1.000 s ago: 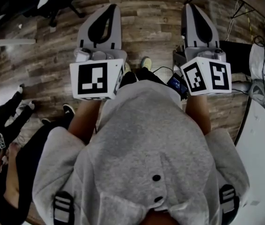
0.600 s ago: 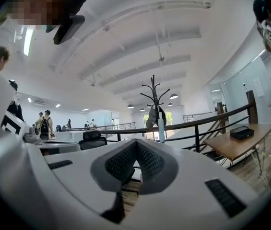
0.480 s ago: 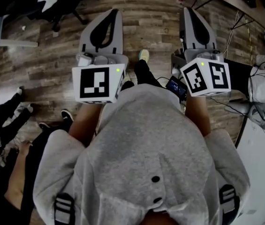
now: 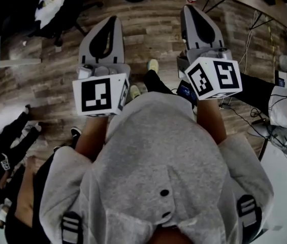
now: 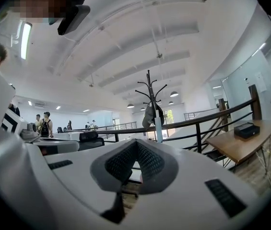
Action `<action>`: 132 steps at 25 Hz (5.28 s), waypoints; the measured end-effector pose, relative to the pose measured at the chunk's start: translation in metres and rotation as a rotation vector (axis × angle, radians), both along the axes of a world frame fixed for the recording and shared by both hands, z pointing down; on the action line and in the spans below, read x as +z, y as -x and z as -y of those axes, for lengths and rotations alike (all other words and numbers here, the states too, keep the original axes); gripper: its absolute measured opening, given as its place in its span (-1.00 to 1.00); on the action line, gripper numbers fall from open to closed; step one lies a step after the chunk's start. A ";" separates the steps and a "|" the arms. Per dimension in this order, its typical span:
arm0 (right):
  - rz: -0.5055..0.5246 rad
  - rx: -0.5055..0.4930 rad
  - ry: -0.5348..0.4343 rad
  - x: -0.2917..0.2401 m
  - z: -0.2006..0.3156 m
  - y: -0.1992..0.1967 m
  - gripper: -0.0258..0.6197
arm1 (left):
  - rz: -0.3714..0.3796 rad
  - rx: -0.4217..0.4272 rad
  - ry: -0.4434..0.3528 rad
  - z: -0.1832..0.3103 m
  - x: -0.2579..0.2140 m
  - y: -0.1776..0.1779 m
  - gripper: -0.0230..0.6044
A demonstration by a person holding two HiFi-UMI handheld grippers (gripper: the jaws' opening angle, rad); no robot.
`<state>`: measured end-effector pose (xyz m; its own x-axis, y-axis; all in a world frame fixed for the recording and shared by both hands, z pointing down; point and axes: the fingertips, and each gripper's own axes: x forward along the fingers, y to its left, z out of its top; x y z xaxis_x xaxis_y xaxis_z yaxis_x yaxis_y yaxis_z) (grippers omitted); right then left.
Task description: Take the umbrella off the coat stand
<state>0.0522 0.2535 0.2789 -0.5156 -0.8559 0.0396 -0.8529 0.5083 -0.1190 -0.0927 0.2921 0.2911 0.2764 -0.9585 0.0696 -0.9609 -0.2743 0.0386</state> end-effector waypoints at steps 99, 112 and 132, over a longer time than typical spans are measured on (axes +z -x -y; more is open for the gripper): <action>-0.108 -0.003 0.017 -0.007 0.399 0.020 -0.89 | 0.030 0.061 0.044 0.401 -0.008 0.018 -0.89; -0.086 -0.038 0.013 -0.009 0.448 -0.007 -0.89 | 0.021 0.049 -0.004 0.451 -0.025 -0.014 -0.89; -0.065 -0.099 -0.002 -0.006 0.518 -0.043 -0.89 | 0.095 -0.011 0.010 0.513 -0.026 -0.050 -0.89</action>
